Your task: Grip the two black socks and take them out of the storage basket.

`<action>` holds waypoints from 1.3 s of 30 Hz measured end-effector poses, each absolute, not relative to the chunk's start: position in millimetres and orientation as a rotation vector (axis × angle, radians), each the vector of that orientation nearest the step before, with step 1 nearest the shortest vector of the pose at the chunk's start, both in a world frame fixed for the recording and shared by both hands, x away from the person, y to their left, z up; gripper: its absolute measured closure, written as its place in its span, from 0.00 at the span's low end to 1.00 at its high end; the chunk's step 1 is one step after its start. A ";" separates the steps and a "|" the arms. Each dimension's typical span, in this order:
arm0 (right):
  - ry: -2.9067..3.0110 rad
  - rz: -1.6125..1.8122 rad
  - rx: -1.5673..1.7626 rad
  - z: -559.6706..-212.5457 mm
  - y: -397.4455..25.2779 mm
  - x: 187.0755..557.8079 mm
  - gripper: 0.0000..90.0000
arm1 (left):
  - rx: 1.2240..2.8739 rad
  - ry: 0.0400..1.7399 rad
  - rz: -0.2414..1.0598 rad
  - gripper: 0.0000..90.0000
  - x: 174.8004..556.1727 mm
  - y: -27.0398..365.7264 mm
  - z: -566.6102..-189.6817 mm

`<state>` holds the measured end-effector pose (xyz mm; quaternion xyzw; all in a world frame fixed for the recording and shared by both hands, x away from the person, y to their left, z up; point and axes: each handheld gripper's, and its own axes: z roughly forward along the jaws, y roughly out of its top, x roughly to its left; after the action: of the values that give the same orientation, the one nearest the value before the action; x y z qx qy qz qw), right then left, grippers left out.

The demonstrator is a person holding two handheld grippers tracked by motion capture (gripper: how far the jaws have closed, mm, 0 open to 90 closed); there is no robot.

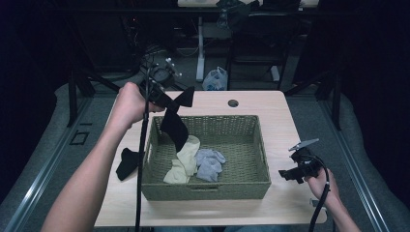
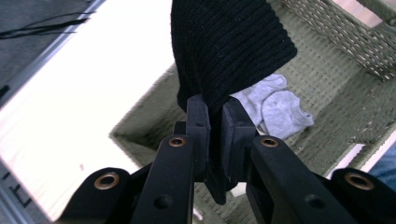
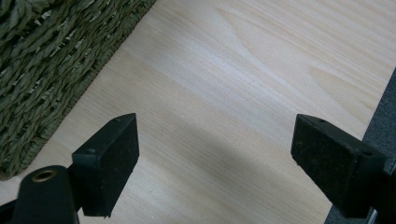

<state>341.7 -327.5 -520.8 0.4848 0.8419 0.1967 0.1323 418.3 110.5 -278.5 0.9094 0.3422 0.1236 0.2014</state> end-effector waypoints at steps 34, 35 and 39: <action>2.439 0.563 1.409 -521.2 -326.9 341.7 0.17 | 2.387 1.415 0.524 0.93 413.8 249.0 -269.5; 2.439 0.563 1.408 -521.2 -326.9 341.7 0.16 | 2.384 1.426 0.519 0.93 414.3 252.0 -275.7; 2.435 0.574 1.405 -521.5 -327.0 341.8 0.16 | 2.367 1.485 0.481 0.93 417.2 263.3 -308.1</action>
<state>341.8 -327.0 -521.5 0.4852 0.8407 0.1981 0.1358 417.2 263.3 -308.1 0.8250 0.5176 0.1676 0.1527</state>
